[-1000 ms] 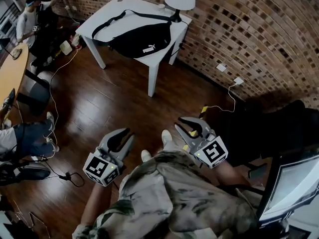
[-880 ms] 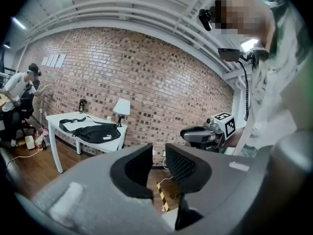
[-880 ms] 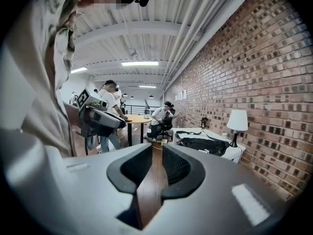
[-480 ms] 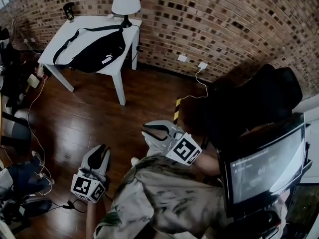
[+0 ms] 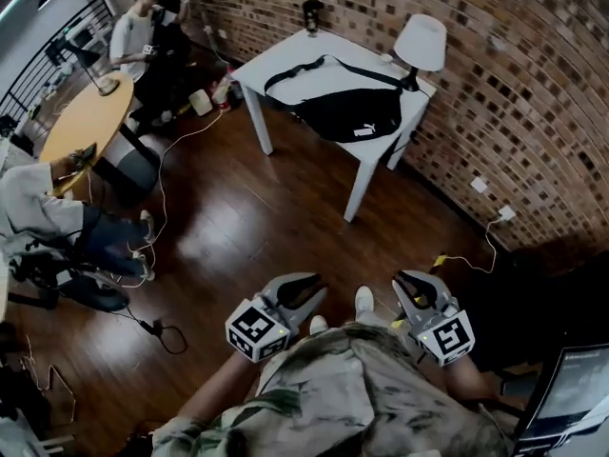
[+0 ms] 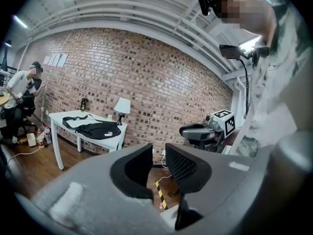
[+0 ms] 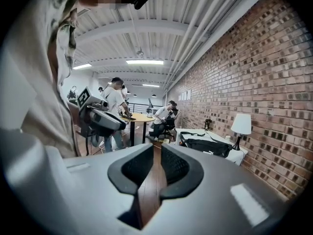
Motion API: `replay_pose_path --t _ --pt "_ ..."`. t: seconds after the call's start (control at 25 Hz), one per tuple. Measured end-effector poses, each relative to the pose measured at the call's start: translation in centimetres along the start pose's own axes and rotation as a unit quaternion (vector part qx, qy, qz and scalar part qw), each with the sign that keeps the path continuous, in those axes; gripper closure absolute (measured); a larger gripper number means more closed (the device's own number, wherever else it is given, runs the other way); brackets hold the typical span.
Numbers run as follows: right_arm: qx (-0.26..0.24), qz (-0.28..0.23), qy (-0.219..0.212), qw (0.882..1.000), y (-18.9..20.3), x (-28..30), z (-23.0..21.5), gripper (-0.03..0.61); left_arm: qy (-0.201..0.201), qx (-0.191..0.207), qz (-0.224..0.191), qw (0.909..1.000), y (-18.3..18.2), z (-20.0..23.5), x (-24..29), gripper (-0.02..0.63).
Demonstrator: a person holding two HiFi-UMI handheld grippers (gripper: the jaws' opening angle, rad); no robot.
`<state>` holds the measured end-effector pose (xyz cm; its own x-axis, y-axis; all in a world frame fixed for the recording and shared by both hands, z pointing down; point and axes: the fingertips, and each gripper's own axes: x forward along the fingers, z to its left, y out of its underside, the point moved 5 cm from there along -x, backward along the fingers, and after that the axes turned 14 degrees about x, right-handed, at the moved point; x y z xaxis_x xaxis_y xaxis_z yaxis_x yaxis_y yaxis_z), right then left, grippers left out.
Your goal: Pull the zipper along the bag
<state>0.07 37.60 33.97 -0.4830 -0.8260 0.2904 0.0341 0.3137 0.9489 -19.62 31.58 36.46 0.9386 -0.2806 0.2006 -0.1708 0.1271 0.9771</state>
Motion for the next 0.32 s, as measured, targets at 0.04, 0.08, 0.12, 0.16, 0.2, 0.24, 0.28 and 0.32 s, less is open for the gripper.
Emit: replay_pose_path --t 0.04,0.08,0.12,0.16,0.2,0.24,0.28,0.32 --pt "0.0 0.004 -0.001 1.0 0.0 0.6 0.4 0.523 -0.003 -0.001 0.0 1.0 0.2 0.4 -0.6 0.528" --pt "0.0 0.008 -0.002 1.0 0.0 1.1 0.7 0.523 -0.004 -0.002 -0.001 1.0 0.3 0.7 -1.1 0.528" --pt "0.0 0.012 -0.002 1.0 0.1 1.3 1.0 0.523 -0.005 -0.003 -0.001 1.0 0.5 0.9 -1.4 0.528" --pt "-0.001 0.014 -0.002 1.0 0.1 1.3 1.2 0.525 -0.006 -0.004 -0.001 1.0 0.6 0.9 -1.6 0.528" --pt "-0.002 0.016 -0.002 1.0 0.2 1.3 1.3 0.525 -0.005 -0.004 0.0 1.0 0.8 0.8 -1.8 0.528" --pt "-0.003 0.018 -0.002 1.0 0.3 1.2 1.4 0.525 -0.005 -0.004 0.001 1.0 0.9 0.7 -1.8 0.528" --pt "-0.004 0.019 -0.002 1.0 0.4 1.1 1.5 0.525 -0.004 -0.004 0.002 1.0 1.0 0.6 -1.9 0.528" --pt "-0.005 0.021 -0.002 1.0 0.5 1.0 1.5 0.525 -0.003 -0.004 0.003 1.0 1.0 0.4 -1.9 0.528"
